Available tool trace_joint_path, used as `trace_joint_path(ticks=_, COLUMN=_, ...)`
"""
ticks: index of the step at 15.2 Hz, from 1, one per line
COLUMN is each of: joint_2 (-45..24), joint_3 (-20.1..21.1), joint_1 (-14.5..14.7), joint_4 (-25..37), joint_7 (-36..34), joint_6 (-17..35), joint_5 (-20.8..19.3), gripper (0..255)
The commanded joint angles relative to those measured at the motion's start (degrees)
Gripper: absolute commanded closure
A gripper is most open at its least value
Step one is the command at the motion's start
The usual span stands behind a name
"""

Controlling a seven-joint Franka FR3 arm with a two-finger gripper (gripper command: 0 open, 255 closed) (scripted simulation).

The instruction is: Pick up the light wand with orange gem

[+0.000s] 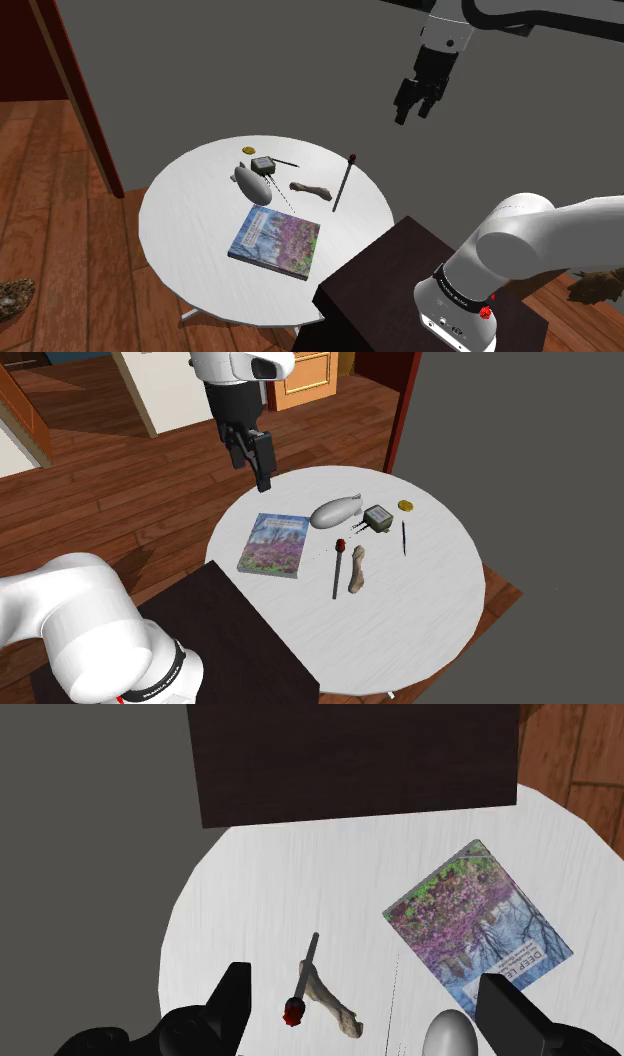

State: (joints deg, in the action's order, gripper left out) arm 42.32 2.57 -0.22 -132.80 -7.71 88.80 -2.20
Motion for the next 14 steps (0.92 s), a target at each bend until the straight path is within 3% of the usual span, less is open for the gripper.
trace_joint_path(ticks=1, joint_2=0.0, joint_3=0.0, joint_1=0.0, joint_4=0.0, joint_7=0.0, joint_6=0.0, joint_5=0.0, gripper=0)
trace_joint_path(ticks=14, joint_2=-23.8, joint_3=-6.6, joint_1=-1.8, joint_4=1.0, joint_7=7.2, joint_6=17.8, joint_5=-0.1, gripper=0)
